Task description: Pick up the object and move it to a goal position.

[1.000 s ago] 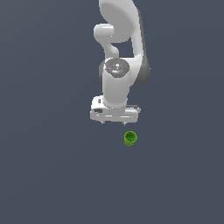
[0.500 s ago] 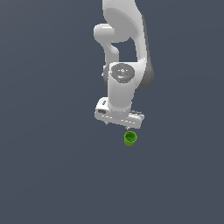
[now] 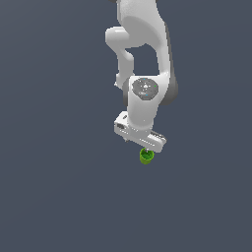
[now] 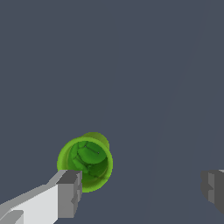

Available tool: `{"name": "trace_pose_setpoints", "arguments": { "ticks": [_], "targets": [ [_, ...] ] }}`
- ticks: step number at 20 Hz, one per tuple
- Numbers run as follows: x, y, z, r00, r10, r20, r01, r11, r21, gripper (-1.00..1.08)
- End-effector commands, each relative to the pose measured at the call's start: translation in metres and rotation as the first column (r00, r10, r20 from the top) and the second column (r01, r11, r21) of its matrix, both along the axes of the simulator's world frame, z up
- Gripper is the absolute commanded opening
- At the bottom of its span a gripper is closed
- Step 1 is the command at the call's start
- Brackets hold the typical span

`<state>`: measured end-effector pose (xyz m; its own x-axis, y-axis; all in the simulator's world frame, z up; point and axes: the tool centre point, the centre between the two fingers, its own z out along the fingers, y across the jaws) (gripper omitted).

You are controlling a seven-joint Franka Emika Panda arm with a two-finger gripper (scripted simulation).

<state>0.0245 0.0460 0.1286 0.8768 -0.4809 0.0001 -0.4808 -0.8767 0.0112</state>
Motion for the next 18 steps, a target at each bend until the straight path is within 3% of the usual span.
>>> {"name": "trace_pose_setpoints", "arguments": {
  "ticks": [1, 8, 18],
  "targets": [
    [0.002, 0.005, -0.004, 0.998, -0.063, 0.001, 0.063, 0.998, 0.001, 1.00],
    [0.006, 0.020, -0.014, 0.973, -0.232, 0.003, 0.232, 0.973, 0.005, 1.00],
    [0.010, 0.040, -0.028, 0.897, -0.442, 0.004, 0.442, 0.897, 0.008, 1.00]
  ]
}}
